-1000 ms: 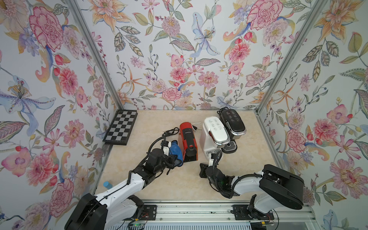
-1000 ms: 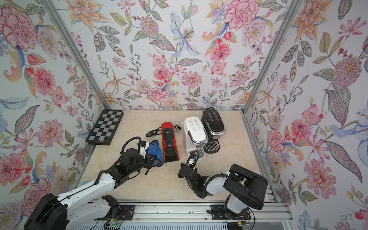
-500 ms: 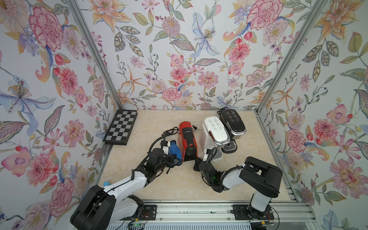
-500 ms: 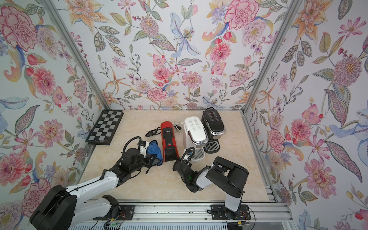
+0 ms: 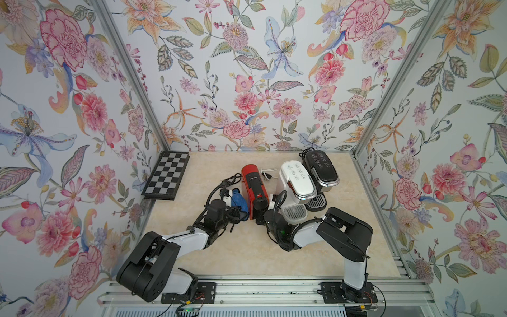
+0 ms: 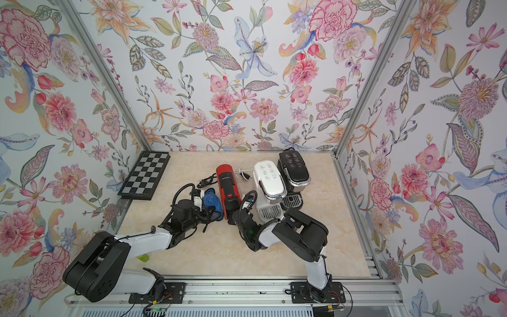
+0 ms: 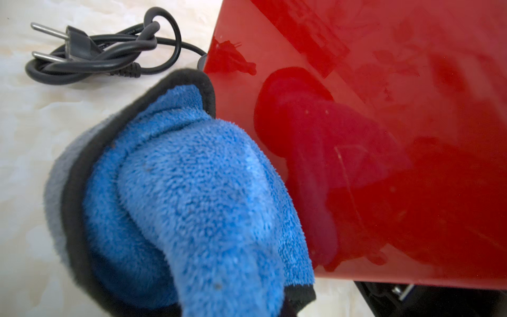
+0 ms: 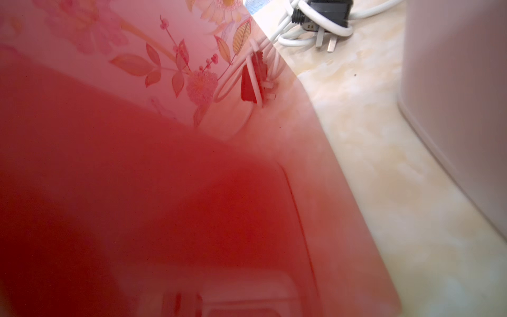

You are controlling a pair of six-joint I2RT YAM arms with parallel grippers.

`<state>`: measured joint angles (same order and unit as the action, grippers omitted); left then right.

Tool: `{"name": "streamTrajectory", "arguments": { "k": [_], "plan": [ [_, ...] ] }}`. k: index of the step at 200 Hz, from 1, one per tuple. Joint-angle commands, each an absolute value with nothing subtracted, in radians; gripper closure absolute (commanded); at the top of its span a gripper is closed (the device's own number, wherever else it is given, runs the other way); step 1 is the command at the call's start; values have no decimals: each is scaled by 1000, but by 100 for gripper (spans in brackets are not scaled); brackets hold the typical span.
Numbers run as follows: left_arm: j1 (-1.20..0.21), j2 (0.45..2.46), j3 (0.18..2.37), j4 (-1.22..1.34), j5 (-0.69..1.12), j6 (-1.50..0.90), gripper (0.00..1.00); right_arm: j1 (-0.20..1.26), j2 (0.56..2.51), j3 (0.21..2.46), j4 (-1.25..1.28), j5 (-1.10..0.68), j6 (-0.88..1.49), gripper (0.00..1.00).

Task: Wipe the surface of a coffee machine
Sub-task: Move the coffee machine to the center of the board.

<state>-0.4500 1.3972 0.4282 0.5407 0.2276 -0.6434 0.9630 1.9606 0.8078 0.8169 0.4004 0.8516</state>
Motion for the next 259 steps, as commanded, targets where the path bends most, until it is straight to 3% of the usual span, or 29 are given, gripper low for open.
{"name": "streamTrajectory", "arguments": {
  "k": [1,67,151,259],
  "plan": [
    [-425,1370,452,570,202,-625,100,953,2026,915,762,268,770,83],
    [-343,1266,432,487,175,-586,98,942,2162,1107,690,131,808,83],
    [-307,1273,613,346,161,-507,95,960,2308,1373,603,-18,847,84],
    [-213,1250,681,260,187,-478,94,1035,2413,1520,599,-108,923,84]
  ]
}}
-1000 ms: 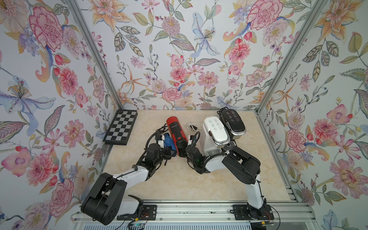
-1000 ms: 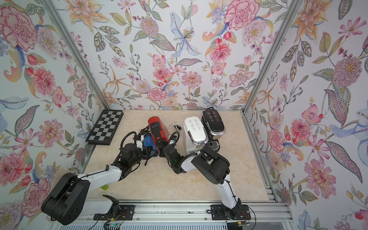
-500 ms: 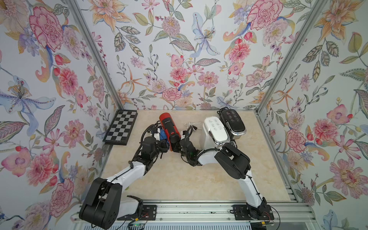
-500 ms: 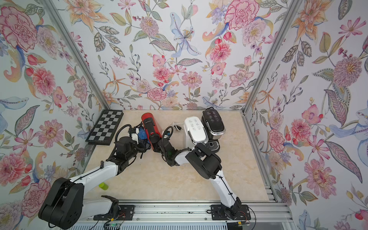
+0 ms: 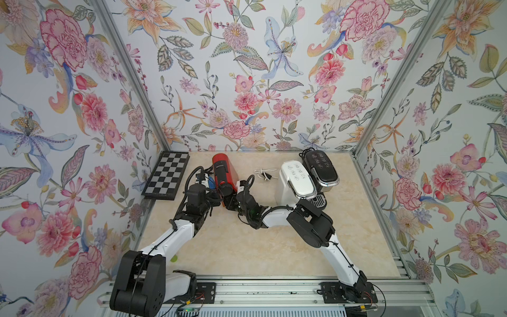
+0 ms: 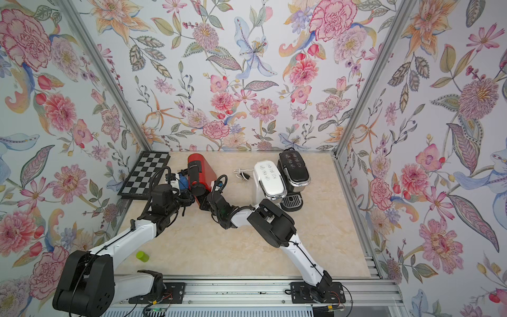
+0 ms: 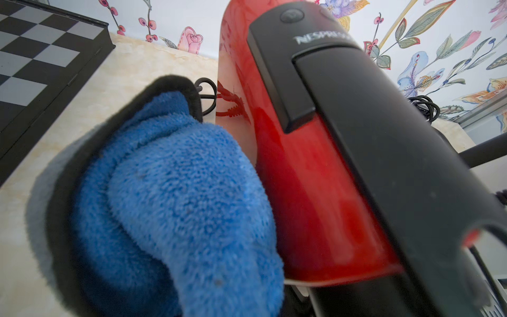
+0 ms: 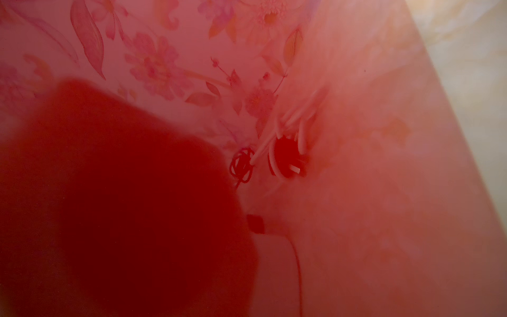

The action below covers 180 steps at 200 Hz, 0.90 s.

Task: Wipe the surface of a coffee machine
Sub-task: Move the coffee machine to the center of the board, then adjust the coffee machine at the center of the board.

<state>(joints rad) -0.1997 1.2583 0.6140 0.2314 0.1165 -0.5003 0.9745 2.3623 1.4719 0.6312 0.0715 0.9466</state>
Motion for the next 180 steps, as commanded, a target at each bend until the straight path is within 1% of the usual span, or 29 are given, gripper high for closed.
{"name": "streamTrajectory", "arguments": {
  "k": [1,28,74,97,125,139,180],
  "plan": [
    [-213,1250,682,260,186,-478,94,1035,2413,1522,598,-109,923,84],
    [-211,1251,711,234,181,-468,94,1040,2427,1563,576,-136,924,84],
    [-191,1206,706,203,166,-457,94,1035,2426,1546,595,-189,938,83],
    [-187,1185,713,172,169,-442,94,1021,2375,1459,613,-177,939,83],
    [-178,1157,712,144,162,-439,94,1006,2297,1361,605,-153,911,80],
    [-176,1136,716,122,149,-437,94,1005,2252,1325,582,-134,882,74],
    [-172,1018,745,12,98,-443,95,1001,2110,1226,522,-121,813,70]
  ]
}}
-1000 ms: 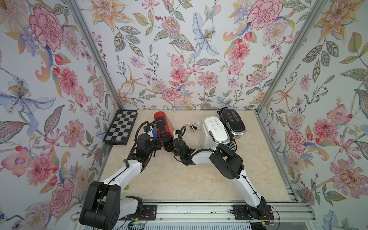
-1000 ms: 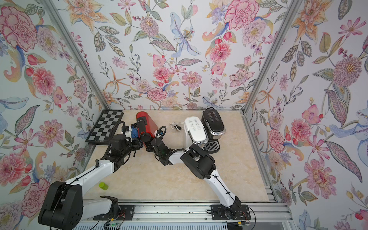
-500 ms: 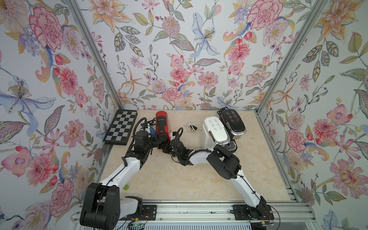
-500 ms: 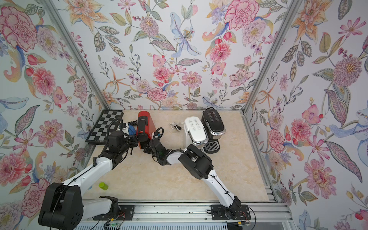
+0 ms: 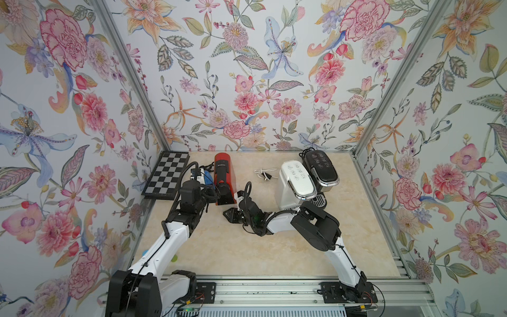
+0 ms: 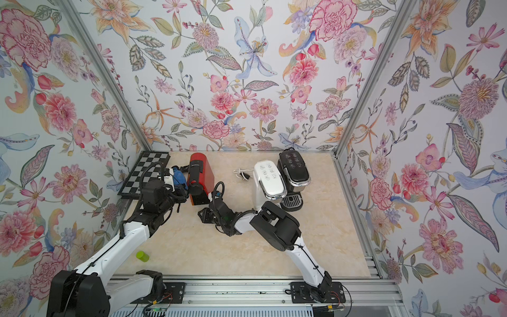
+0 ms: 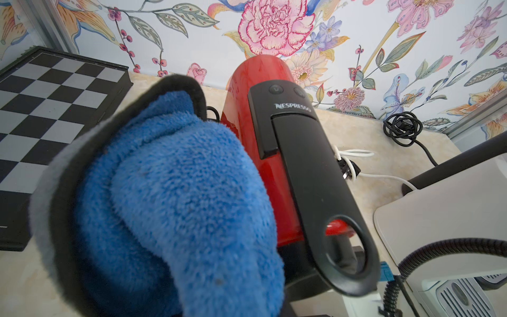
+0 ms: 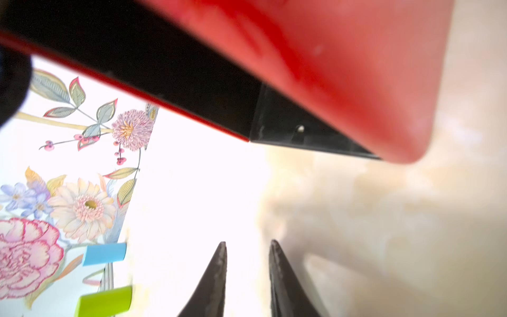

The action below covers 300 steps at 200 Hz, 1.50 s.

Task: Wipe the surface of a coffee machine
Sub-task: Adjust the coffee machine at the center of the board.

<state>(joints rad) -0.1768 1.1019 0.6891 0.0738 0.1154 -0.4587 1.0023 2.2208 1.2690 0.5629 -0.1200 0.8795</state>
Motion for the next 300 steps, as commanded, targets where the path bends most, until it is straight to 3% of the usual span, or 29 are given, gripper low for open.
{"name": "streamTrajectory", "arguments": {
  "k": [1,65,86,136,190,236,300],
  "plan": [
    [-172,1014,746,9,97,-445,95,1000,2103,1223,520,-121,812,70],
    [-179,846,880,-159,179,-482,99,982,1762,1026,397,-76,706,66],
    [-261,847,894,-113,197,-522,100,987,1636,979,376,-37,671,66],
    [-596,1042,957,-2,50,-525,100,883,1315,835,235,28,631,66],
    [-749,1272,1016,162,37,-551,100,683,971,760,5,41,583,65],
    [-801,1447,1115,192,30,-549,100,426,869,752,-151,-91,554,65],
    [-859,1663,1307,73,-9,-519,100,289,881,723,-230,-103,480,65]
  ]
}}
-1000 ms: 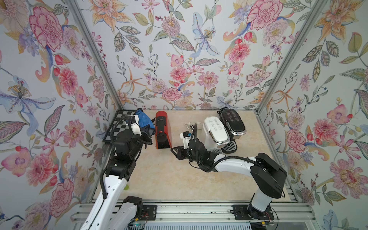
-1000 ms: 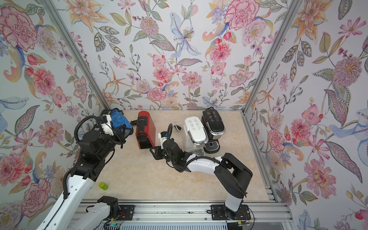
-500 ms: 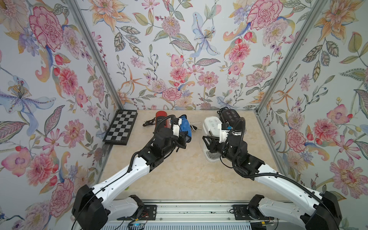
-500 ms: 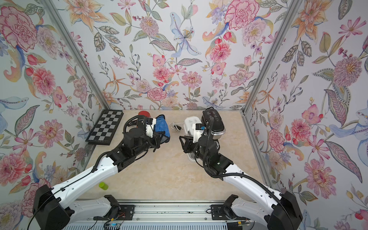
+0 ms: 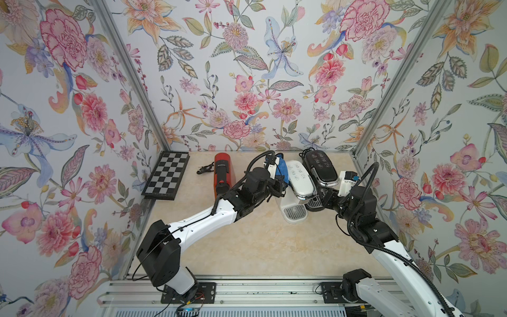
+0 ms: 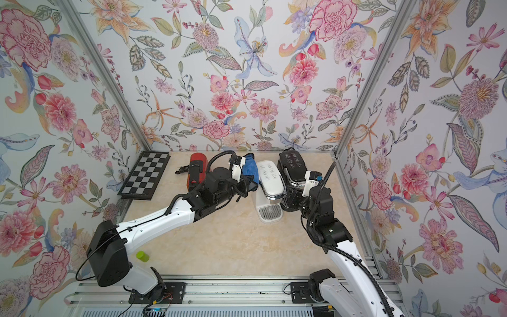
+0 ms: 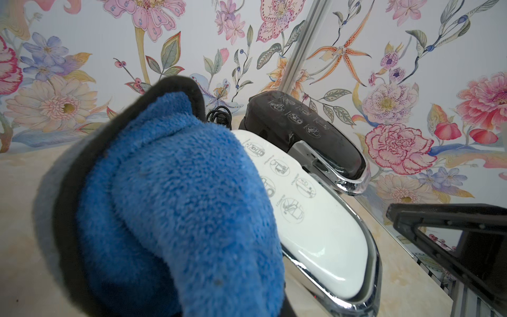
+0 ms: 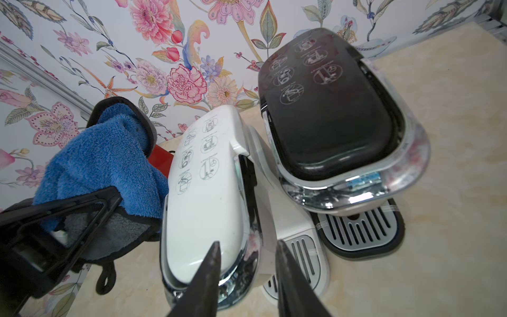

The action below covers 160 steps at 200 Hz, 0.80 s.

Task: Wipe the surface of a coffee machine
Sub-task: Adjust the coffee machine at the center of the board.

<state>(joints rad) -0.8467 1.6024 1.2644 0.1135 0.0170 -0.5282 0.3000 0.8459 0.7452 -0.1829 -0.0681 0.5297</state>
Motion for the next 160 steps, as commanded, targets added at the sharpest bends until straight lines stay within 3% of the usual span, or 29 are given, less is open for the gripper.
{"name": "streamTrajectory", "arguments": {
  "k": [1,121,160],
  "plan": [
    [-859,1666,1308,73,-9,-519,100,289,884,723,-231,-105,479,65],
    [-854,1691,1148,123,-59,-590,100,312,1071,735,-128,-219,421,63],
    [-835,1662,1149,104,-71,-573,100,406,1150,762,-67,-230,429,63]
  ]
}}
